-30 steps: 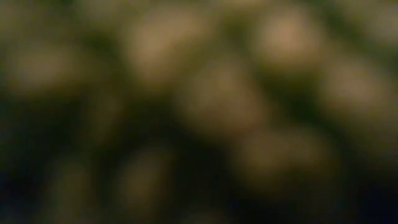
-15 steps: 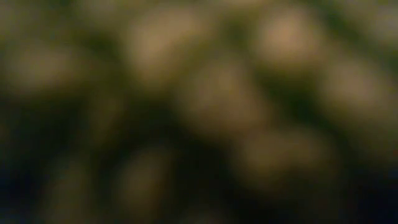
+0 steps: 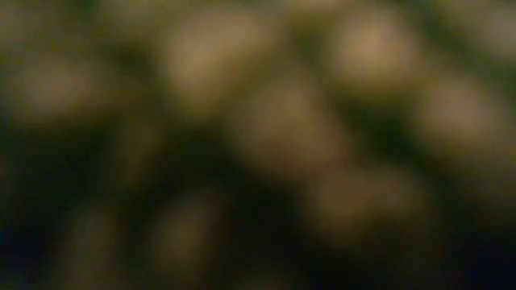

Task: Sort microfiber towel by color & place in baskets
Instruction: Put the green microfiber cloth into the left wire basket

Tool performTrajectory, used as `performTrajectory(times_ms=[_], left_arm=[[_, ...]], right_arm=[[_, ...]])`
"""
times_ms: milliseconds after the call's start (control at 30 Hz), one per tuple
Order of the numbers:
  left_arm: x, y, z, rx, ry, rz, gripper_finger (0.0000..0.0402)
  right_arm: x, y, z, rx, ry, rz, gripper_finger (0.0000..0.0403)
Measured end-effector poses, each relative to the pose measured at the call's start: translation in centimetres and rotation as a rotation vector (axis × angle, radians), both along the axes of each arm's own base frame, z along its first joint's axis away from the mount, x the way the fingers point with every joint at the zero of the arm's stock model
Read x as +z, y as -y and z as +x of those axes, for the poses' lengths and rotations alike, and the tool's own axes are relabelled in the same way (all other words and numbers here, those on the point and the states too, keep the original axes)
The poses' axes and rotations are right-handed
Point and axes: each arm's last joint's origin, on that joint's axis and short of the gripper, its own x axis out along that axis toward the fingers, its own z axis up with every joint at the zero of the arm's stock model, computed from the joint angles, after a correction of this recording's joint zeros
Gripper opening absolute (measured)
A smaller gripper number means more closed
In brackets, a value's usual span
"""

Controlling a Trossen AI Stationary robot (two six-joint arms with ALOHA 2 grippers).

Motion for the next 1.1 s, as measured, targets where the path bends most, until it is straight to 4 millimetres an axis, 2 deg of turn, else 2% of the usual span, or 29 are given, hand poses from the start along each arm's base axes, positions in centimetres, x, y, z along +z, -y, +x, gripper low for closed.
performTrajectory(times_ms=[100,300,500,633,767,1100], left_arm=[[0.2,-0.3,-0.1,0.105,0.055,-0.032,0.0185],[0.5,-1.1,-0.4,0.348,0.222,-0.203,0.0185],[0.8,-1.8,-1.1,0.716,0.359,-0.141,0.0185],[0.8,-2.1,-1.5,0.887,0.394,-0.111,0.0185],[0.8,-2.2,-1.6,0.936,0.398,-0.103,0.0185],[0.8,-2.2,-1.6,0.934,0.398,-0.105,0.0185]], right_arm=[[0.0,0.0,0.0,0.001,-0.001,0.005,0.016],[0.0,0.0,0.0,0.001,0.004,0.005,0.016],[0.0,0.0,0.0,0.002,0.007,0.001,0.016],[0.0,0.0,0.0,0.002,0.007,0.001,0.016],[0.0,0.0,0.0,0.002,0.007,0.001,0.016],[0.0,0.0,-0.1,-0.025,0.005,-0.001,0.016]])
